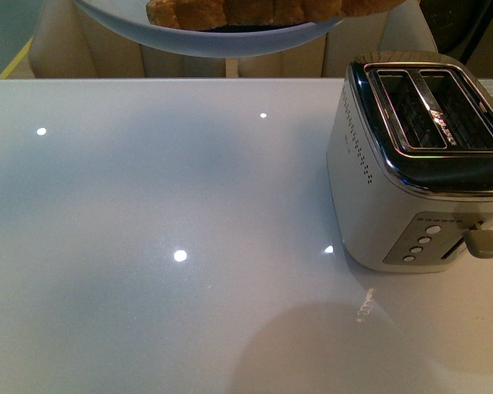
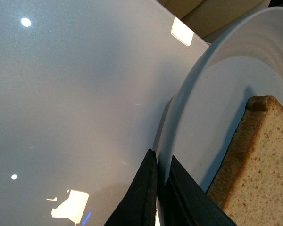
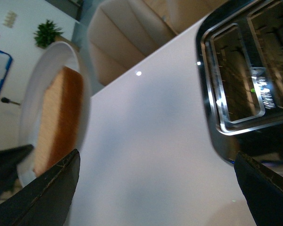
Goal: Left arm holds plate, right arm toasts bread
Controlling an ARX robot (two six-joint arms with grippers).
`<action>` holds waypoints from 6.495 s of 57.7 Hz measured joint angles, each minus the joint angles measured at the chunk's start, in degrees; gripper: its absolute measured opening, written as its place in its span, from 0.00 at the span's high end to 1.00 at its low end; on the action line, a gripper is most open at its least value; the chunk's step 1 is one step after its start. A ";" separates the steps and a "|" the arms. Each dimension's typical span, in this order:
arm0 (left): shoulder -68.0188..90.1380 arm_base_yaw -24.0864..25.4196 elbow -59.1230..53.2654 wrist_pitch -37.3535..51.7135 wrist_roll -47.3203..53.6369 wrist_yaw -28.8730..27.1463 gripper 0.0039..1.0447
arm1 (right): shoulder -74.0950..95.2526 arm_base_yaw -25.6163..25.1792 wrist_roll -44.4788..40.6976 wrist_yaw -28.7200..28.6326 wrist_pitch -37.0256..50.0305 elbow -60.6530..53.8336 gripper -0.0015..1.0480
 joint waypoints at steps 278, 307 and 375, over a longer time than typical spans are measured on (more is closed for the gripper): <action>-0.11 0.00 0.02 0.00 -0.44 0.02 0.97 | -18.21 -12.87 -46.62 22.08 -6.67 -8.79 0.09; -0.24 0.00 0.07 0.00 -0.46 0.17 0.97 | -29.42 -11.41 -48.13 15.89 11.54 -24.11 0.91; -0.26 0.00 0.09 0.00 -0.46 0.20 0.97 | -55.19 -11.41 -48.33 15.89 -7.91 -28.76 0.98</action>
